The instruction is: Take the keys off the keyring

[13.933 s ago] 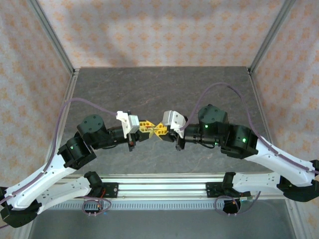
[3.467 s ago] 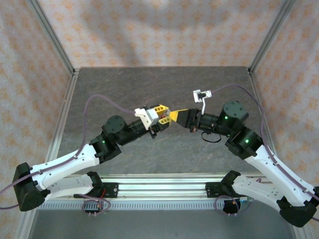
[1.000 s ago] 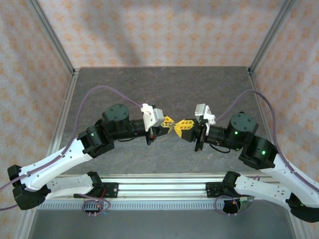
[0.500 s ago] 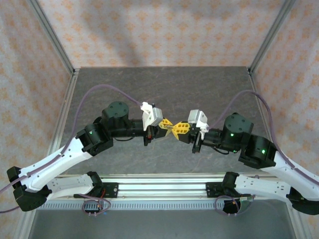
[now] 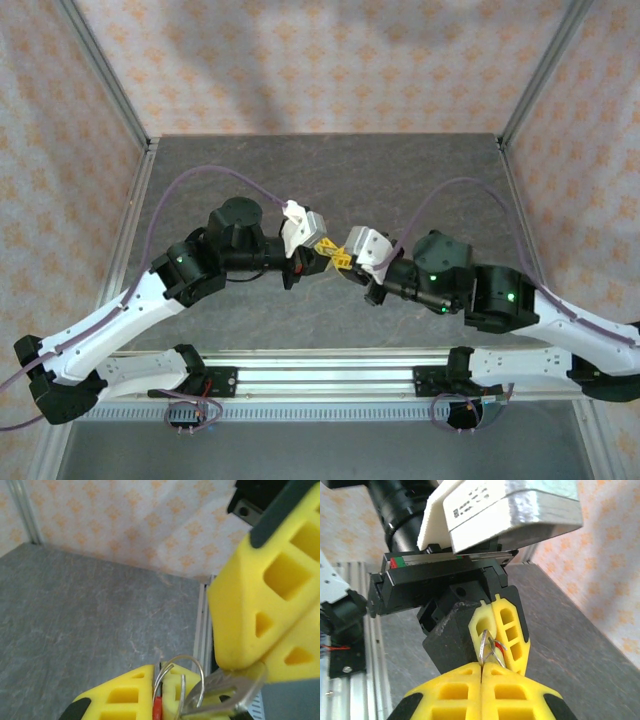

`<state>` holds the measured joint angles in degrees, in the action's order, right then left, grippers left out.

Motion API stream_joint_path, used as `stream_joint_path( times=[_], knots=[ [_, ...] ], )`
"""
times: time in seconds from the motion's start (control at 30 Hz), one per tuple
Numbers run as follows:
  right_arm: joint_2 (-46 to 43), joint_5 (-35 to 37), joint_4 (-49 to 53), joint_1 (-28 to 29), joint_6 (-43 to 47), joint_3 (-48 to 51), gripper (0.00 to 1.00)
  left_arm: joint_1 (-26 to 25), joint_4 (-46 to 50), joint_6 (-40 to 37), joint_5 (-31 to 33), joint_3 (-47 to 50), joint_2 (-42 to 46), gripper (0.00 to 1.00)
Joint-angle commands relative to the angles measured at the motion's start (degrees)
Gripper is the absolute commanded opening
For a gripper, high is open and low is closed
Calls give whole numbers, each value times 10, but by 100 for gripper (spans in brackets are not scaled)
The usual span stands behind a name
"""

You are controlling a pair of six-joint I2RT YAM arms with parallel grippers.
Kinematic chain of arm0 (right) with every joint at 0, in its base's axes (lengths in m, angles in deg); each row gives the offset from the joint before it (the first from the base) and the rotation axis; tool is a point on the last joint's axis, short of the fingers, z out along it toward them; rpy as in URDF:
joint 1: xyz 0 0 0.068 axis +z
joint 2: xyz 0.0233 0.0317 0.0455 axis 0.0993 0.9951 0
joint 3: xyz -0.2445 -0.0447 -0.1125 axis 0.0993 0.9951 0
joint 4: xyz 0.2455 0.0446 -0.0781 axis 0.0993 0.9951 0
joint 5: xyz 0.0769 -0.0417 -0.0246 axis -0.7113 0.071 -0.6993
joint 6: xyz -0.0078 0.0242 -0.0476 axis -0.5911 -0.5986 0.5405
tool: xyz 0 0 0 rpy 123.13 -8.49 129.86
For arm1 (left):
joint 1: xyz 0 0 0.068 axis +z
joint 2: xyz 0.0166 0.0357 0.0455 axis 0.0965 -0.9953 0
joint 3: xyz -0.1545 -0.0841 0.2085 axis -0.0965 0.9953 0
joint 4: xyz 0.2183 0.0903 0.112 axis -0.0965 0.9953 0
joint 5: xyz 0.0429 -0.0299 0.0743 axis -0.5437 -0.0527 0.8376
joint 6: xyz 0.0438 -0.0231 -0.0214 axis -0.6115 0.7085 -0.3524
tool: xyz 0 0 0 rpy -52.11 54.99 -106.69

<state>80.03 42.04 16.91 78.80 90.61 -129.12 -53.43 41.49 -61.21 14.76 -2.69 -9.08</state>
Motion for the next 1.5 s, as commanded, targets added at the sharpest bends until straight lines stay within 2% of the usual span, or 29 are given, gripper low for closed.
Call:
stream_joint_path(
  times=[0.0,0.27,0.43,0.67,1.0,1.47],
  knots=[
    [59,-32,0,40,4,14,0,-6,-80,16,17,-22,-12,0],
    [67,-1,-126,40,-80,59,0,-7,-109,23,34,14,14,0],
    [61,19,-183,40,-114,86,0,-7,-126,27,47,35,32,14],
    [42,34,-209,32,-130,93,0,-7,-124,28,60,47,44,37],
    [4,12,-226,-6,-165,112,0,-7,-143,29,91,84,84,60],
    [-22,15,-228,-29,-180,119,0,-8,-149,29,95,125,134,68]
  ],
)
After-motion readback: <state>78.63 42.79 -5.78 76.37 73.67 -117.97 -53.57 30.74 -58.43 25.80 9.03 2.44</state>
